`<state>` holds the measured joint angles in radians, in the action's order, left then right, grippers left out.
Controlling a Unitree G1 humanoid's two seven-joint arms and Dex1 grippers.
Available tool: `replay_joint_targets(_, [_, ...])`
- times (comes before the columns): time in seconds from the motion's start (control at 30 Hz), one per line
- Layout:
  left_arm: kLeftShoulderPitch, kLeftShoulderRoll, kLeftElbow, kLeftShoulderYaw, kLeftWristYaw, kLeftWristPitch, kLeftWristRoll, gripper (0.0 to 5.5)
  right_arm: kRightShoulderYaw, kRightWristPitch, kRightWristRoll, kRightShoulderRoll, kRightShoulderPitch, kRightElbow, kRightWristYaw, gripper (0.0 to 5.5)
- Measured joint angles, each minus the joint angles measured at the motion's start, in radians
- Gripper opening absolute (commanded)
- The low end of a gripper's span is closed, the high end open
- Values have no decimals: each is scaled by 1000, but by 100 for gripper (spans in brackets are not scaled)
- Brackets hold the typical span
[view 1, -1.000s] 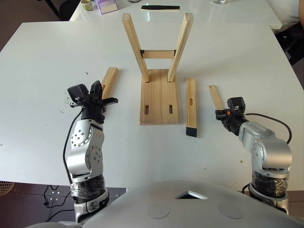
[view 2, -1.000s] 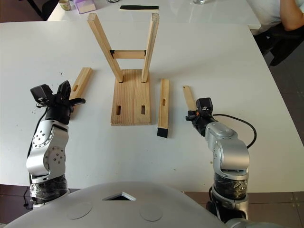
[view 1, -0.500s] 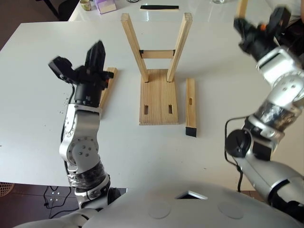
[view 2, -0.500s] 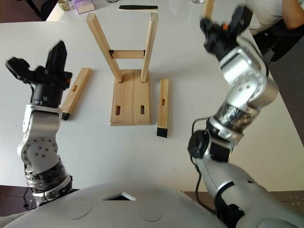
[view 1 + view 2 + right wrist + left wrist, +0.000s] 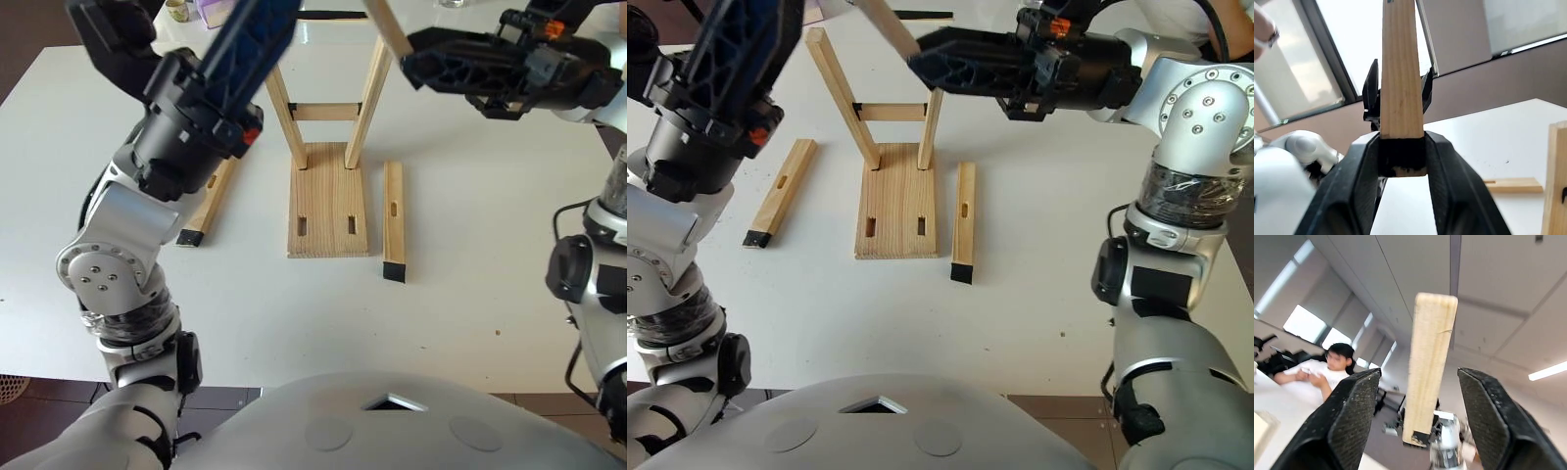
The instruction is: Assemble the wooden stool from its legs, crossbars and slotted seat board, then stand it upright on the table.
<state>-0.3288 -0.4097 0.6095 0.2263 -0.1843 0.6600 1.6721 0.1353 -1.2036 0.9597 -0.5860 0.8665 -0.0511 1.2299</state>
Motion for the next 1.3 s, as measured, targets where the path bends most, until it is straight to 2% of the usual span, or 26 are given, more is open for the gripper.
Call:
replay_joint_targets(0.2, [-14, -89, -37, -36, -106, 48, -57, 290, -175, 117, -99, -95, 16, 35, 191, 131])
replay_joint_targets(0.37, [-15, -121, -37, -41, -174, 52, -109, 290, -242, 145, -138, -101, 42, 95, 250, 131])
replay_joint_targets(0.5, [-10, -123, -38, -40, -191, 40, -140, 290, -249, 147, -148, -101, 63, 129, 260, 131])
replay_joint_targets(0.87, [26, -116, -14, -23, -206, 0, -175, 130, -291, 181, -193, -123, 68, 150, 315, 131])
replay_joint_targets(1.13, [49, -130, -7, -18, -221, -23, -195, 130, -288, 178, -193, -103, 73, 172, 305, 131])
replay_joint_targets(1.17, [53, -130, -7, -17, -222, -30, -197, 130, -287, 192, -195, -96, 73, 173, 301, 167])
replay_joint_targets(1.3, [72, -132, -6, -24, -238, -40, -245, 130, -244, 312, -231, -59, 49, 167, 227, 219])
